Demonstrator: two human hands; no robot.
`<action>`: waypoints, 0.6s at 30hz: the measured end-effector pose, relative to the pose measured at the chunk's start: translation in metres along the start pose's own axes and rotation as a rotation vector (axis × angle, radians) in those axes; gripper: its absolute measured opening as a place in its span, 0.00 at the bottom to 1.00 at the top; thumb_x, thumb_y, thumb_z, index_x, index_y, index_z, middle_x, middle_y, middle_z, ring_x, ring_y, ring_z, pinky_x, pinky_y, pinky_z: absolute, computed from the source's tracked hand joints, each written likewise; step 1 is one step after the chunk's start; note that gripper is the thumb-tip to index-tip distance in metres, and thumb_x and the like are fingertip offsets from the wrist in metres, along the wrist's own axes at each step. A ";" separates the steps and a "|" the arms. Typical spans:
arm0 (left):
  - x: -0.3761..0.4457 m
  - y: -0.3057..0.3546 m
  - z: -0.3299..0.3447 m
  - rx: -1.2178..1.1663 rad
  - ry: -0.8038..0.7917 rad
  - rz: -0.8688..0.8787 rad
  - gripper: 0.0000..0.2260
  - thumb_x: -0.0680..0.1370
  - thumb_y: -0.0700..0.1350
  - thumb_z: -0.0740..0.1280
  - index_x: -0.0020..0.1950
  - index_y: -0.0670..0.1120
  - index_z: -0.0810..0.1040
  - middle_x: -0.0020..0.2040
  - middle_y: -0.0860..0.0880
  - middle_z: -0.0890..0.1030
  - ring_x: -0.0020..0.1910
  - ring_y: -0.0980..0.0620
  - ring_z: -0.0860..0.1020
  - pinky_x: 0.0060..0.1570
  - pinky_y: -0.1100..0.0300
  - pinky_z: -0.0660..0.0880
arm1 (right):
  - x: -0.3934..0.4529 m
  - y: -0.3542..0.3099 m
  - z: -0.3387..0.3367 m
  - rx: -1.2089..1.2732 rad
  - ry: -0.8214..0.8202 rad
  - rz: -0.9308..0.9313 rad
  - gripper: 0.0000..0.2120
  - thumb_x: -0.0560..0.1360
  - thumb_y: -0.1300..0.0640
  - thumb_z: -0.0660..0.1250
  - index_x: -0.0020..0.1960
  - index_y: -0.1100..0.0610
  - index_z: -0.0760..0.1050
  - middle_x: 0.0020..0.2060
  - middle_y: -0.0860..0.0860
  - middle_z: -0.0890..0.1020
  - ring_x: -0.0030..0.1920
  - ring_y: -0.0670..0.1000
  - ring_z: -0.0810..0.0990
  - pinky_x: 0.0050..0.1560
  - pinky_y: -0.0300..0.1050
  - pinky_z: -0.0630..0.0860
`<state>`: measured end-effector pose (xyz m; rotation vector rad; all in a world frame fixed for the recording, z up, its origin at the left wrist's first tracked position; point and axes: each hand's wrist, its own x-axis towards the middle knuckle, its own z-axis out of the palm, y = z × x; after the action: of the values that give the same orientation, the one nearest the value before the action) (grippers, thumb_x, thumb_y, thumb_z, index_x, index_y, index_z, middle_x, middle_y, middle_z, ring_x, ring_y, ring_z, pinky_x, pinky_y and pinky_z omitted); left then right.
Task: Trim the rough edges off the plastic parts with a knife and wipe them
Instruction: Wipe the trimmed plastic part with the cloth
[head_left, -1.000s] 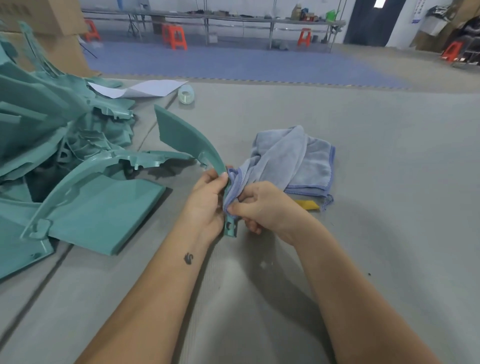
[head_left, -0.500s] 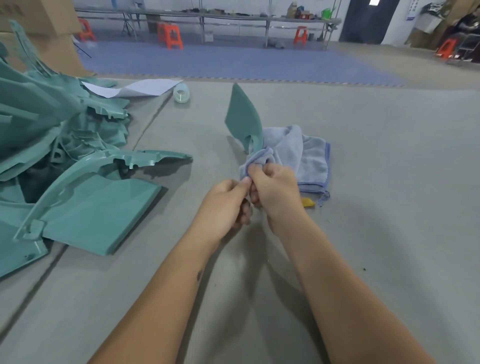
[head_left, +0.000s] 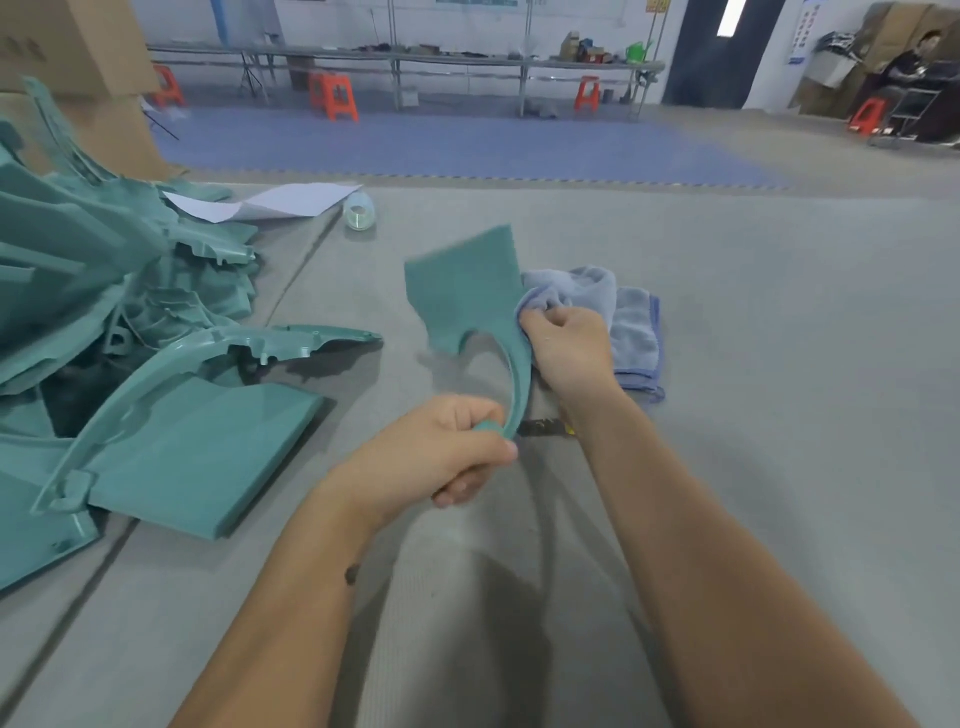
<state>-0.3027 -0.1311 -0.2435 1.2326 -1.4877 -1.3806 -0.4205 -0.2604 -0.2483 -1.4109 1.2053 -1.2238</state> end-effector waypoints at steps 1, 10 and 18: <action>-0.004 0.002 -0.003 0.014 -0.098 -0.031 0.10 0.76 0.38 0.65 0.36 0.40 0.67 0.21 0.48 0.65 0.19 0.55 0.60 0.22 0.64 0.56 | 0.003 0.001 -0.003 -0.017 0.005 0.003 0.23 0.77 0.61 0.64 0.27 0.54 0.58 0.19 0.45 0.60 0.22 0.43 0.58 0.23 0.31 0.57; -0.010 -0.004 -0.026 0.145 -0.336 -0.136 0.12 0.73 0.46 0.67 0.32 0.46 0.69 0.23 0.50 0.70 0.21 0.54 0.67 0.23 0.65 0.62 | -0.005 0.019 -0.018 -0.004 -0.212 0.119 0.23 0.78 0.58 0.65 0.25 0.52 0.67 0.20 0.46 0.66 0.23 0.47 0.62 0.26 0.40 0.59; 0.018 -0.019 -0.008 -0.300 0.024 -0.282 0.19 0.75 0.54 0.67 0.57 0.42 0.71 0.36 0.37 0.82 0.30 0.42 0.82 0.27 0.59 0.78 | -0.029 0.011 0.007 -0.001 -0.169 -0.050 0.11 0.80 0.60 0.62 0.39 0.59 0.68 0.29 0.53 0.67 0.30 0.51 0.65 0.32 0.45 0.62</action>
<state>-0.2966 -0.1493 -0.2622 1.2915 -1.0688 -1.6968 -0.4161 -0.2326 -0.2642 -1.5214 1.0603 -1.1132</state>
